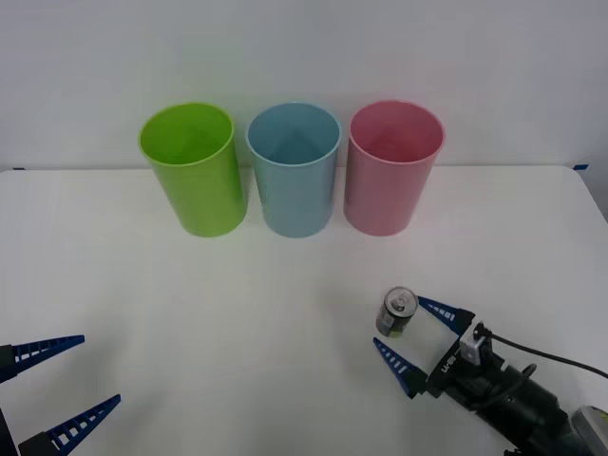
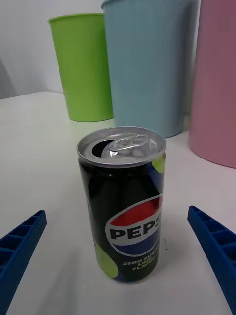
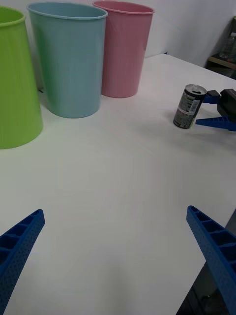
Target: Put cans in the blue bin and PET bottles in the pink bin and trash in the green bin.
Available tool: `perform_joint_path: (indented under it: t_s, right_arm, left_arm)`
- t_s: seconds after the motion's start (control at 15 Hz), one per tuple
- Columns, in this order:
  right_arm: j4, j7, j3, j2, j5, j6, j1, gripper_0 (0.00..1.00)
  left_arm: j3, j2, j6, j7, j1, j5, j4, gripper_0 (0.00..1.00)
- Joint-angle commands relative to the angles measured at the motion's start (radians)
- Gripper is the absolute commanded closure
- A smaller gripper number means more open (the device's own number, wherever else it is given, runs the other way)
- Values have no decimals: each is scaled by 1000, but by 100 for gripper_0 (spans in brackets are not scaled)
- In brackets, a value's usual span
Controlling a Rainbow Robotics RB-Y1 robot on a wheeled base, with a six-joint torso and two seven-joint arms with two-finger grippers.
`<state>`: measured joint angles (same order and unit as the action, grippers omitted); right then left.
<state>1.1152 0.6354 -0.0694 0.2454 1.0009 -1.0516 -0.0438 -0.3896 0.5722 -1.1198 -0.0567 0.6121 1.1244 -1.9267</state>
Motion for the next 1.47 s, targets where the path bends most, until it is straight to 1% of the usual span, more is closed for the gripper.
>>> perform_joint_path:
  t_s: [0.07, 0.6, 1.47]
  right_arm:
    - [0, 0, 6, -12, 1, 16, 10, 0]
    - [0, 0, 16, -41, -1, 50, 30, 0]
    - [0, 18, 2, -41, 5, 56, 36, 0]
  left_arm:
    - [0, 0, 0, 0, 0, 0, 0, 0]
    - [0, 0, 0, 0, 0, 0, 0, 0]
    - [0, 0, 0, 0, 0, 0, 0, 0]
